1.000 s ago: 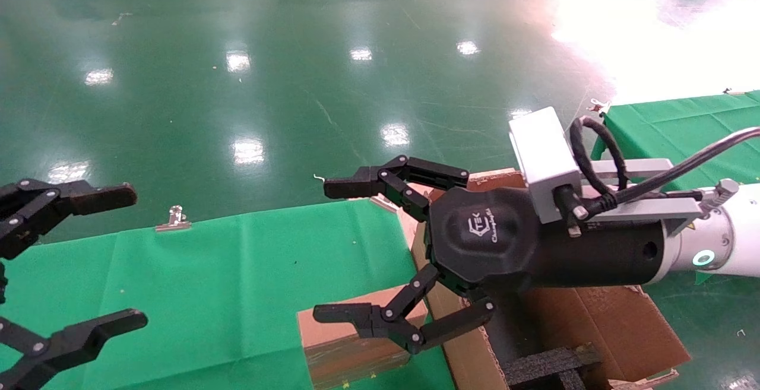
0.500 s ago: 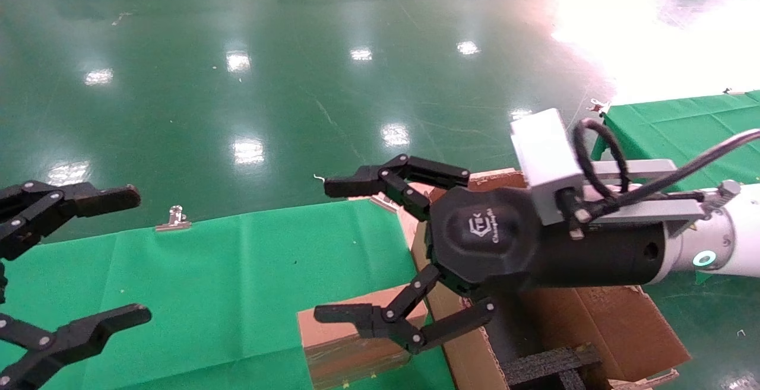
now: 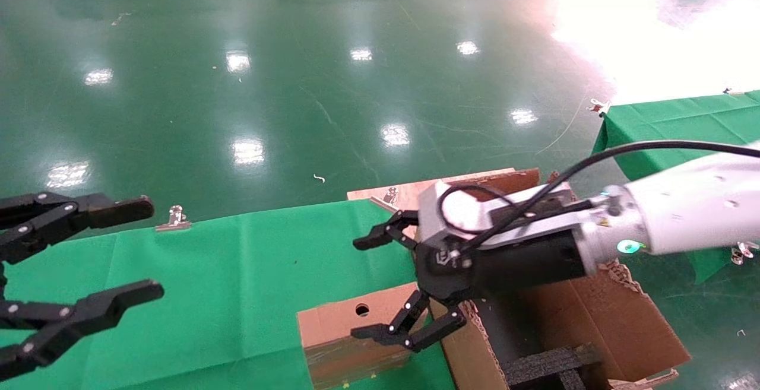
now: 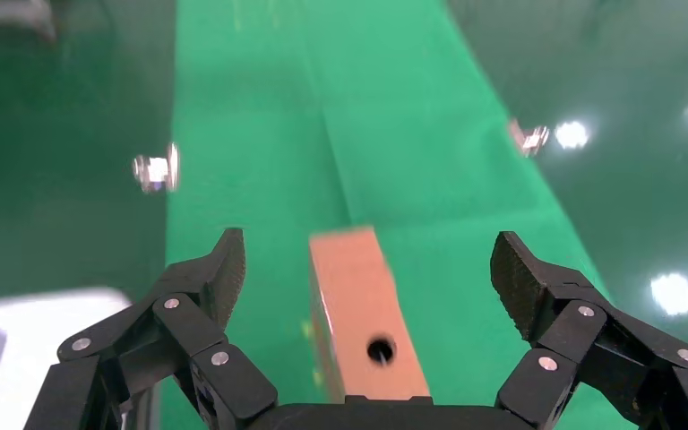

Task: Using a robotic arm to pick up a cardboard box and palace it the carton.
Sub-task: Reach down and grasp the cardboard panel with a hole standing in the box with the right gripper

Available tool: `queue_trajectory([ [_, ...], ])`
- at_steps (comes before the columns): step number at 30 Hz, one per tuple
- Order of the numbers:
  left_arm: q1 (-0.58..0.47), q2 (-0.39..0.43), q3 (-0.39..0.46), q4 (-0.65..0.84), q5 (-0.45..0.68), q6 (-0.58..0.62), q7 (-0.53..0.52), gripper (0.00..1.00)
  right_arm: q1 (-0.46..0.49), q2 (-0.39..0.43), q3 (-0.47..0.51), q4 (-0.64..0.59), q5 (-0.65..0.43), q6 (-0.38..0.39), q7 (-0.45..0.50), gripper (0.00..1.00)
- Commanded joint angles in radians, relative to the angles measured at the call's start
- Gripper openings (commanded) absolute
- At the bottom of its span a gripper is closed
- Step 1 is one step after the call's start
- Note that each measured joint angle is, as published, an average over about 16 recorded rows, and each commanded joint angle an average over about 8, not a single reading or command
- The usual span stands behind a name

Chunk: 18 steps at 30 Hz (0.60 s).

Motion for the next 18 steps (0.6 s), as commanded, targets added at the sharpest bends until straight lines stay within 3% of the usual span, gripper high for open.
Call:
queue_trajectory([
  [1,0.000,0.000,0.000,0.000,0.000,0.000,0.000,0.00,0.040,-0.023,-0.031,-0.011,-0.065,-0.008,0.013,1.00],
  [18,0.000,0.000,0.000,0.000,0.000,0.000,0.000,0.00,0.235,-0.223,-0.277,-0.172,-0.370,-0.036,-0.044,1.00],
])
